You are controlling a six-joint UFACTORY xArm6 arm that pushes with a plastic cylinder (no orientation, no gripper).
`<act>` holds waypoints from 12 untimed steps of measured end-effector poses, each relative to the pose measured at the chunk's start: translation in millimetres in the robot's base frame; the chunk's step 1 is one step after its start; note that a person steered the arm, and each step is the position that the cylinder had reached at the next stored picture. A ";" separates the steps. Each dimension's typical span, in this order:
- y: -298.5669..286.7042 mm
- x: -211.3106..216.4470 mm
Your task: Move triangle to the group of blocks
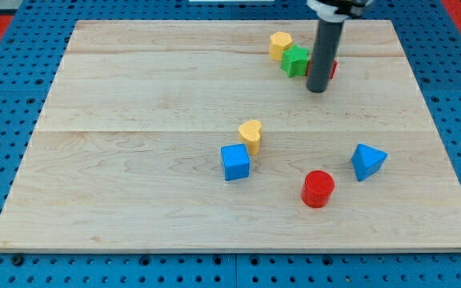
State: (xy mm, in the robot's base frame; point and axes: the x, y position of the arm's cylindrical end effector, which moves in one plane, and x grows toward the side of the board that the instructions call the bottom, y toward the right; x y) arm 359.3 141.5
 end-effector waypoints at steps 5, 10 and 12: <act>45.0 140.6; -32.7 156.6; -35.4 106.8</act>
State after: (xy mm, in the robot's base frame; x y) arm 466.1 106.2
